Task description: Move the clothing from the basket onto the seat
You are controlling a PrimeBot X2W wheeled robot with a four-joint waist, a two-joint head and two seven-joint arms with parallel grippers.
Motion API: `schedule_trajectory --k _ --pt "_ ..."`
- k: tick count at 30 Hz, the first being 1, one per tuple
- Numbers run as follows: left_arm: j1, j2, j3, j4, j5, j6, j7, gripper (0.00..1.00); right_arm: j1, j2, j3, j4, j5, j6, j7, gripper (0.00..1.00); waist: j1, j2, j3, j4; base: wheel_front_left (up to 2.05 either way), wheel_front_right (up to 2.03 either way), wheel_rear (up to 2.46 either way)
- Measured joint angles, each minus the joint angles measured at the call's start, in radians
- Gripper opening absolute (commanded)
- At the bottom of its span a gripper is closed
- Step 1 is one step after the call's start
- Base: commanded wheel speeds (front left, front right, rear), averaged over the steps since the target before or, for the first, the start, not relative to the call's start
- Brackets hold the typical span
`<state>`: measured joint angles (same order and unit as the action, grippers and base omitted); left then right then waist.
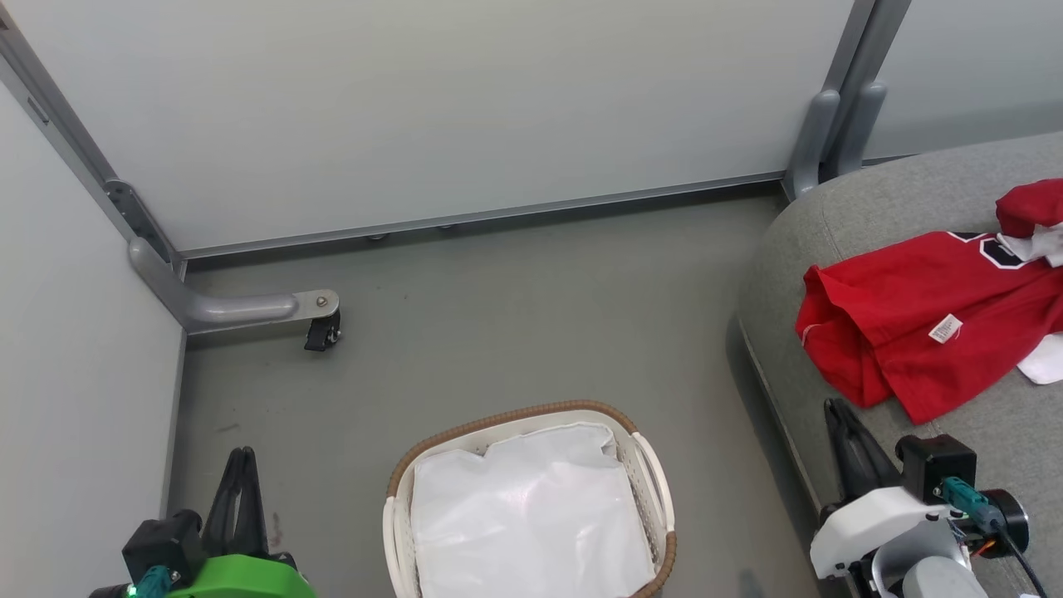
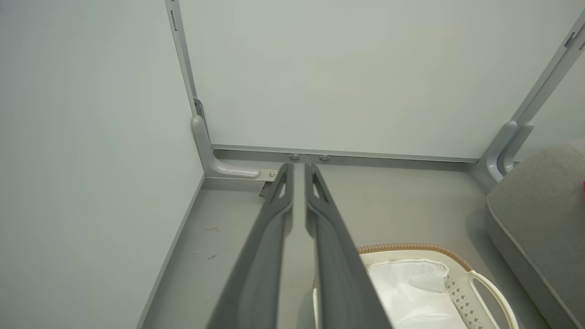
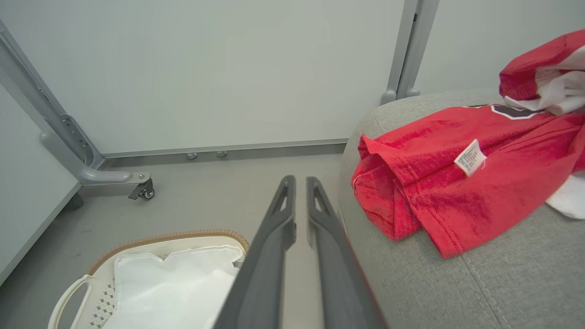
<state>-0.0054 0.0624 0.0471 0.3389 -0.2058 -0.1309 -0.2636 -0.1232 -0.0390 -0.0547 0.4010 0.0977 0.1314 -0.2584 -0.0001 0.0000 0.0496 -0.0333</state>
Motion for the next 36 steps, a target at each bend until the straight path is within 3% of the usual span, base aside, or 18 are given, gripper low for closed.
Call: schedule_trajectory --k 3,36 --pt "0.0 -0.007 -0.001 0.02 -0.014 0.0 0.009 0.0 0.013 0.005 -0.002 0.021 0.013 0.0 0.013 0.0 0.0 0.0 -0.001 0.0 0.0 0.0 0.0" --pt "-0.018 -0.009 0.023 -0.022 -0.556 0.0 0.153 0.0 0.013 0.002 -0.022 -0.046 0.602 0.0 0.151 0.0 0.0 0.0 -0.013 0.009 0.0 0.0 0.0"
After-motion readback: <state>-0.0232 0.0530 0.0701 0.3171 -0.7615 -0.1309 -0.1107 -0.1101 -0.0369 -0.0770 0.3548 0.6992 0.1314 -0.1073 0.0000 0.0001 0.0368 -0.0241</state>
